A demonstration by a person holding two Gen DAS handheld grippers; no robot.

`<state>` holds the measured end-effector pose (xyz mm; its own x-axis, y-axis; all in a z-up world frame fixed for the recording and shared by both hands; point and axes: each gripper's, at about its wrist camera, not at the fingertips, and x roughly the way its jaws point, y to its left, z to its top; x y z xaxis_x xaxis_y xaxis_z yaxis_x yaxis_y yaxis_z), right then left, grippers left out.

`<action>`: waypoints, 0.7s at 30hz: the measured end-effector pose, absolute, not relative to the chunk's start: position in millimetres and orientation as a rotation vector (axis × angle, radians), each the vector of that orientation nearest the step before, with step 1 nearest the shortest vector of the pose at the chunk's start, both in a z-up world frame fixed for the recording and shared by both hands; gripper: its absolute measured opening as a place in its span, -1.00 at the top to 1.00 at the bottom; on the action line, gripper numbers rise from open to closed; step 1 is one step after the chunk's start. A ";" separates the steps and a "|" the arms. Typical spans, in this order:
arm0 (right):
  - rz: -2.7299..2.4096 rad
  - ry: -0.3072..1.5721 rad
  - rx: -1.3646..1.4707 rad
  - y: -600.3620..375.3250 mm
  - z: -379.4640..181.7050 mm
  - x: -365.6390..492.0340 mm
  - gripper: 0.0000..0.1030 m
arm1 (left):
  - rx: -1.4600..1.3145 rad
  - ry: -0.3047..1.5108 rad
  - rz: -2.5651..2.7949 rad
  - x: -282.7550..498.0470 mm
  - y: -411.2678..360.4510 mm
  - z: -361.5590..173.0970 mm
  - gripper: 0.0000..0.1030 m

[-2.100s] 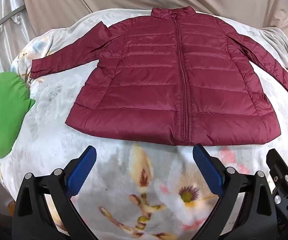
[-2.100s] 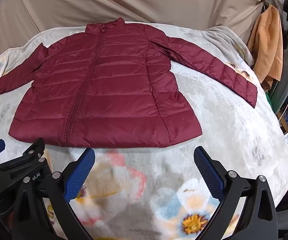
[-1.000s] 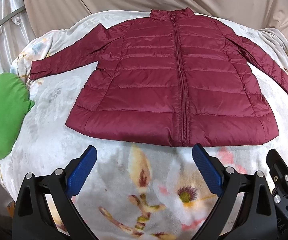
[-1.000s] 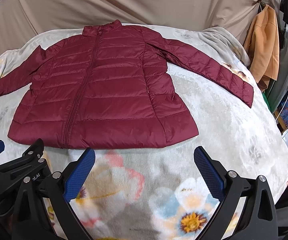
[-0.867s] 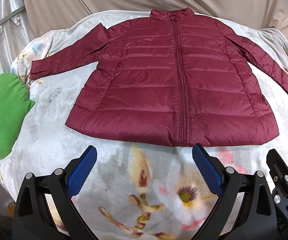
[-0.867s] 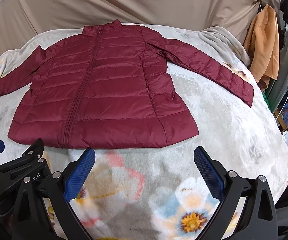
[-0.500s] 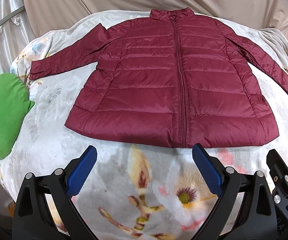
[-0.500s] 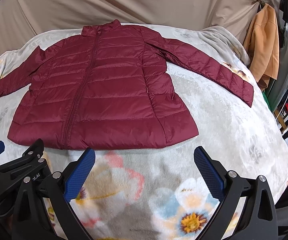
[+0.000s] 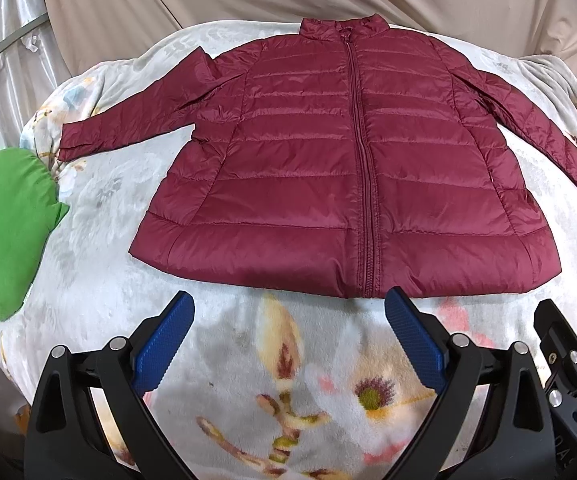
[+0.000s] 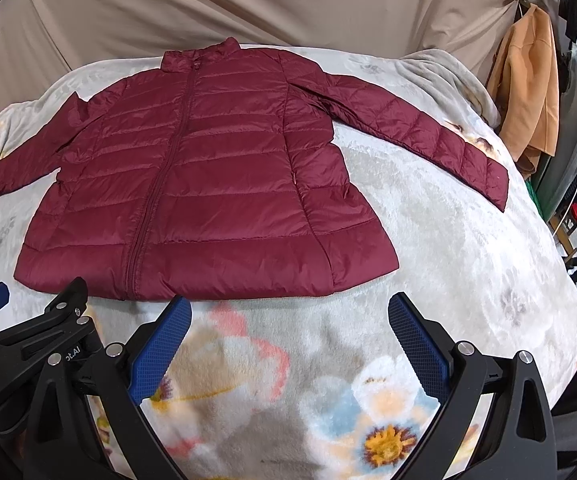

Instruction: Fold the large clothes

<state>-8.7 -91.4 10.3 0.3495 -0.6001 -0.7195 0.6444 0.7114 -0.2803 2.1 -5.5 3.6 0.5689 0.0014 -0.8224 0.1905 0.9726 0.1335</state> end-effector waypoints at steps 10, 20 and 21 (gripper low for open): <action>-0.809 0.911 0.063 -93.8 6.7 -8.8 -0.89 | 0.218 0.961 -0.112 2.1 -5.9 3.5 -0.81; -0.808 0.912 0.065 -93.6 6.5 -8.9 -0.89 | 0.219 0.961 -0.112 2.1 -5.9 3.5 -0.81; -0.809 0.912 0.064 -93.9 6.3 -8.6 -0.89 | 0.219 0.961 -0.111 2.0 -6.0 3.4 -0.81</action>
